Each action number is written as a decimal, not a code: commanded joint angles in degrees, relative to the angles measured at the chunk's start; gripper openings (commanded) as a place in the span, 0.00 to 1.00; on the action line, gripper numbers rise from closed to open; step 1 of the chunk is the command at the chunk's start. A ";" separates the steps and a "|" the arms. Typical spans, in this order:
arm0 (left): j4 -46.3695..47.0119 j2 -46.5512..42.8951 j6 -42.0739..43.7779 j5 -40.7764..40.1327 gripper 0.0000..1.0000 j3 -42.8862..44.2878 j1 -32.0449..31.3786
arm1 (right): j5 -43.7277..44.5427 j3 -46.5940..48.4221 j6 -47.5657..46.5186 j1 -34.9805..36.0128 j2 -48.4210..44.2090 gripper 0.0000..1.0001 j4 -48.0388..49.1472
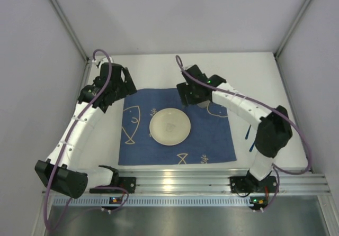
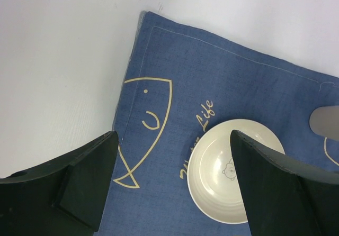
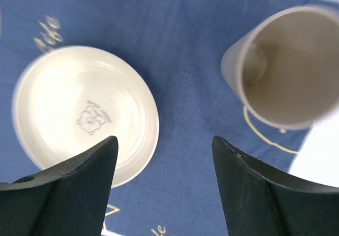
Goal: Set the dinner table for one person
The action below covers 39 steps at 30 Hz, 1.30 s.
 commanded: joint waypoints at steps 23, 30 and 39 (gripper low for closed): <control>12.65 0.33 -2.27 10.04 0.91 -11.88 0.01 | 0.37 -18.66 3.56 -42.90 -14.41 0.54 -3.50; 9.93 -1.61 -1.13 9.25 0.91 -11.61 0.01 | 1.34 -21.47 2.15 -47.39 -7.89 0.49 1.68; 5.89 -0.73 -0.77 8.20 0.91 -8.10 0.01 | 0.81 -21.13 2.32 -48.97 0.28 0.46 6.70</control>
